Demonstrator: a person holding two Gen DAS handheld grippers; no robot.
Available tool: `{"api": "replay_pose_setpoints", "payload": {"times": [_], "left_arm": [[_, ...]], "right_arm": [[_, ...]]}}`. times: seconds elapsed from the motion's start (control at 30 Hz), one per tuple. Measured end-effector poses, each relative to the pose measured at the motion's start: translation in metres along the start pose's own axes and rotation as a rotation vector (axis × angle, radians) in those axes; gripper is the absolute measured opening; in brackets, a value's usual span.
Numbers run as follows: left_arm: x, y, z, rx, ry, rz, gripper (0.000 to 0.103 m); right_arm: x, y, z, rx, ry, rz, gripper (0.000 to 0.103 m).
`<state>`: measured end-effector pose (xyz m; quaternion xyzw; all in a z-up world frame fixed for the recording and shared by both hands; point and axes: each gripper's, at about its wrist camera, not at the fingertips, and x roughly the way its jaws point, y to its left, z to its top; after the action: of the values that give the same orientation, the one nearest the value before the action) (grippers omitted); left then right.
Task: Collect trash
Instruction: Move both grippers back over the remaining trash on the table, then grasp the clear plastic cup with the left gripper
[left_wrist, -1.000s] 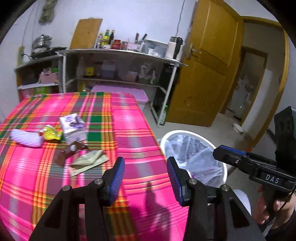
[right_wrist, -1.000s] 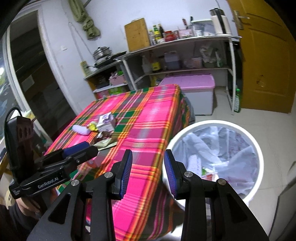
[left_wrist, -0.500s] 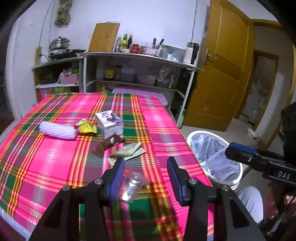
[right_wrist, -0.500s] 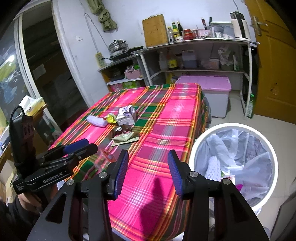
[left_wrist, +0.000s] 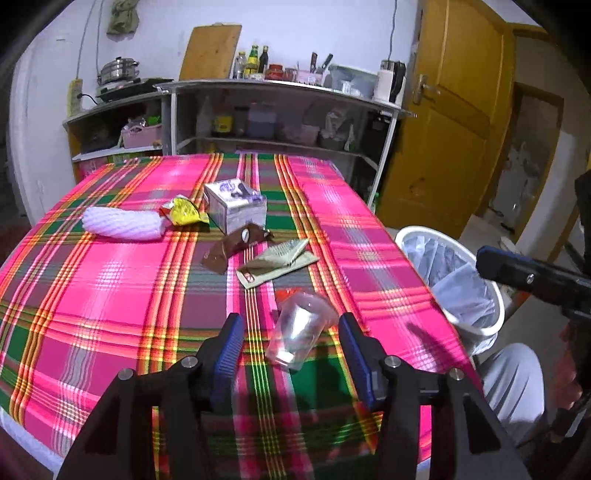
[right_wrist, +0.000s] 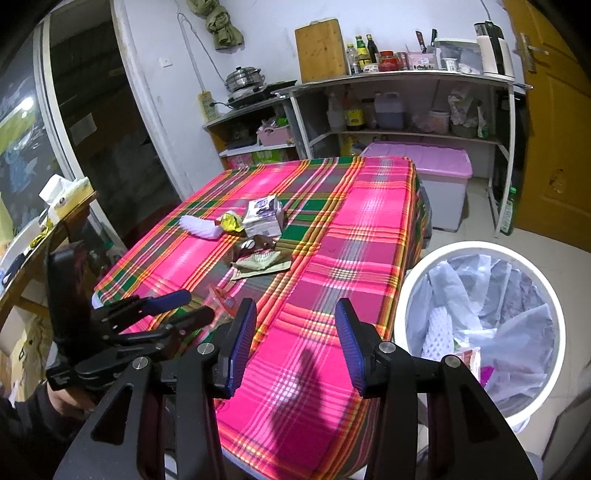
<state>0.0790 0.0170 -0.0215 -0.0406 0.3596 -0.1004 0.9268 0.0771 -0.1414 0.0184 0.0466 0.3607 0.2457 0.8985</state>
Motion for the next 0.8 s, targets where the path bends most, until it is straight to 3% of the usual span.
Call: {"api": "replay_pose_setpoints", "payload": {"times": [0.17,0.23,0.33,0.8], "left_arm": [[0.012,-0.002,-0.004,0.019,0.030,0.001,0.052],[0.018,-0.002,-0.006,0.018,0.050,-0.005,0.038],[0.022,-0.002,-0.008,0.019,0.069,-0.006,0.027],[0.000,0.020,-0.003,-0.055,-0.007,0.004,0.027]], "right_arm": [[0.007,0.002,0.000,-0.004,0.017,0.000,0.045],[0.010,0.002,0.000,-0.006,0.025,0.002,0.045],[0.017,0.004,0.002,-0.017,0.039,0.006,0.046],[0.064,0.013,0.025,-0.108,0.104,0.038,0.050]]}}
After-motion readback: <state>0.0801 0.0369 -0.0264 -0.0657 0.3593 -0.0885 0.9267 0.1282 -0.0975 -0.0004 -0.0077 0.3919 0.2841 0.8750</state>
